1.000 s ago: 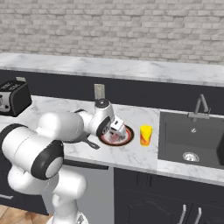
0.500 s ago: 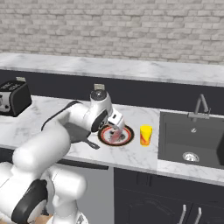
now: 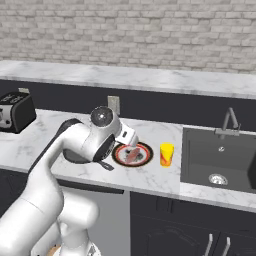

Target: Pick up the pan with the steak in it and place it on the dining table. Then place the steak on the plate.

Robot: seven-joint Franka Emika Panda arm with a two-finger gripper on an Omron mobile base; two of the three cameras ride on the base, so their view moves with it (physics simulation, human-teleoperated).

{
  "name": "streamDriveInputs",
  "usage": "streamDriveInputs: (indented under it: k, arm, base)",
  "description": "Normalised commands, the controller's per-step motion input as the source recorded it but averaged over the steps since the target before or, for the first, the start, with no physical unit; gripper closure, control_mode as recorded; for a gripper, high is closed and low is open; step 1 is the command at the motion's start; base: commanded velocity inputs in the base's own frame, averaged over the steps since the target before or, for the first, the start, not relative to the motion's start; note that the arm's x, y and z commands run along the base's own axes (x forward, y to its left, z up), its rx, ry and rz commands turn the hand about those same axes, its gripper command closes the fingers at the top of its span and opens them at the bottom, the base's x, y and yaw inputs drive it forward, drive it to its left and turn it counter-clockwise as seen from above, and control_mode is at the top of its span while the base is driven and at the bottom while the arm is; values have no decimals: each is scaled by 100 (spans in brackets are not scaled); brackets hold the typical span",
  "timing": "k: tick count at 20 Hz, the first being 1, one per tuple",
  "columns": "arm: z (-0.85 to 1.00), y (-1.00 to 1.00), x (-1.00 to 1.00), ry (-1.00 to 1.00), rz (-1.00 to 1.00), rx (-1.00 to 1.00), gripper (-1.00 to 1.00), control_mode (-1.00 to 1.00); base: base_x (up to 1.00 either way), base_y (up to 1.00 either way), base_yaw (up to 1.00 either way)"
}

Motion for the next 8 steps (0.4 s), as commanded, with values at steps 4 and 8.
streamDriveInputs:
  k: [4, 8]
  arm:
    - [47, 10, -62, -30, 5, -1, -100, -100]
    - [43, 13, -63, -32, 6, -2, -100, -100]
  base:
    - [0, 0, 0]
    - [0, 0, 0]
